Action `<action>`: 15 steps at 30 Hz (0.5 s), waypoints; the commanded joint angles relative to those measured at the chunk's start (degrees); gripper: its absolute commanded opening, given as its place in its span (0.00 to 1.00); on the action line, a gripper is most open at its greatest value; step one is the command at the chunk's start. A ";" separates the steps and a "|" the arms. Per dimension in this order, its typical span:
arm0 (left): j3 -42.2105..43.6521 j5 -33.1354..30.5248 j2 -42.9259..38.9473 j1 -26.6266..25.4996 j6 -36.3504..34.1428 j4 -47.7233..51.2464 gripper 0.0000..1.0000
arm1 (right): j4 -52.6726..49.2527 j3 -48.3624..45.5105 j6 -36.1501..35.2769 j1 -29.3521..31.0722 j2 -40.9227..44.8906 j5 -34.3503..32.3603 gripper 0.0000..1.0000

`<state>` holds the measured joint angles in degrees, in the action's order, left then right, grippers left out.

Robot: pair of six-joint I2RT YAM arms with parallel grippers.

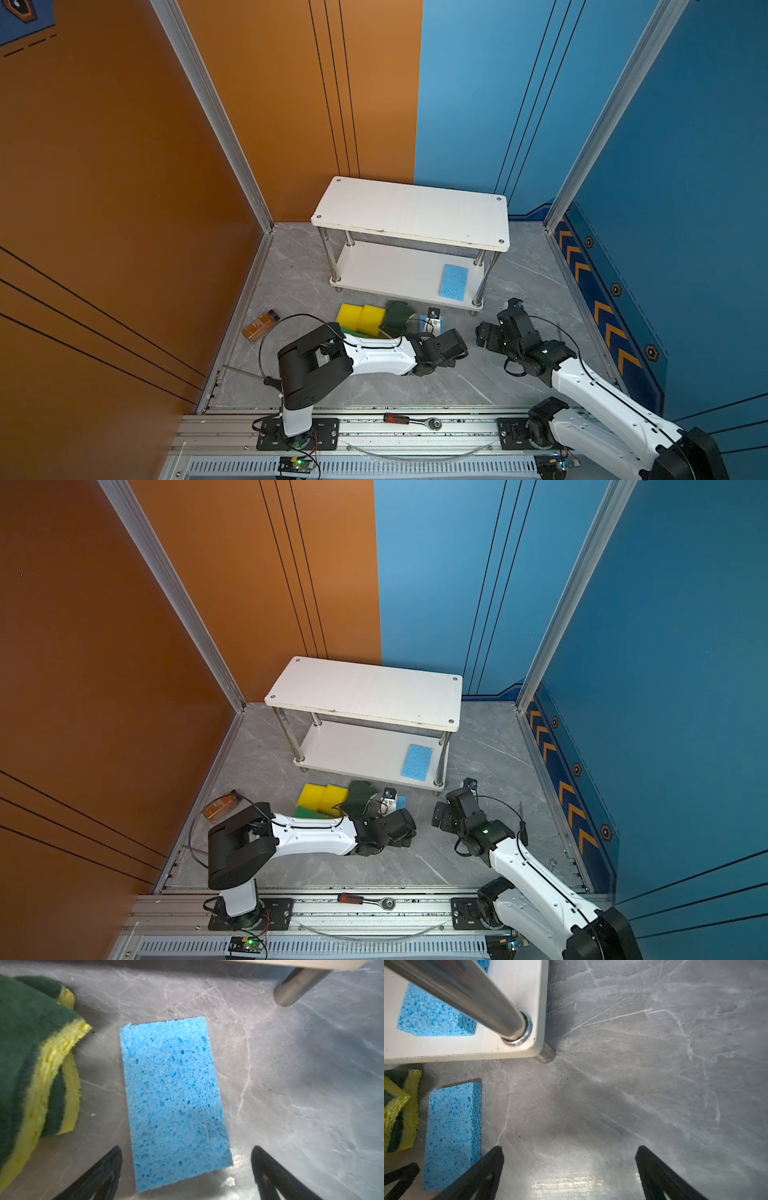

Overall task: Place and organize the cleaning sponges onto the shelf
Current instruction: 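Lower the left gripper and close it on the second blue sponge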

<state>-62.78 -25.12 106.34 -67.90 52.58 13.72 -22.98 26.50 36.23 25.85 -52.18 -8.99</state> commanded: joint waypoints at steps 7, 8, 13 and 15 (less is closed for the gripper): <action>-0.87 -1.24 2.01 0.20 1.85 3.34 0.98 | -0.24 -0.71 -0.72 -0.31 0.50 0.62 0.98; -1.14 -1.22 2.40 0.30 1.66 3.54 0.98 | -0.22 -0.79 -0.72 -0.35 0.50 0.72 0.98; -2.16 -0.50 3.93 0.30 1.56 4.83 1.00 | -0.13 -0.74 -0.72 -0.38 0.42 0.56 0.98; -2.06 -0.36 4.00 0.14 1.56 4.76 0.98 | -0.04 -0.83 -0.79 -0.36 0.42 0.56 0.98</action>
<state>-64.31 -25.76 108.66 -67.90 53.60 16.01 -22.98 26.50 36.21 25.80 -52.18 -8.95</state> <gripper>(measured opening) 0.985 0.982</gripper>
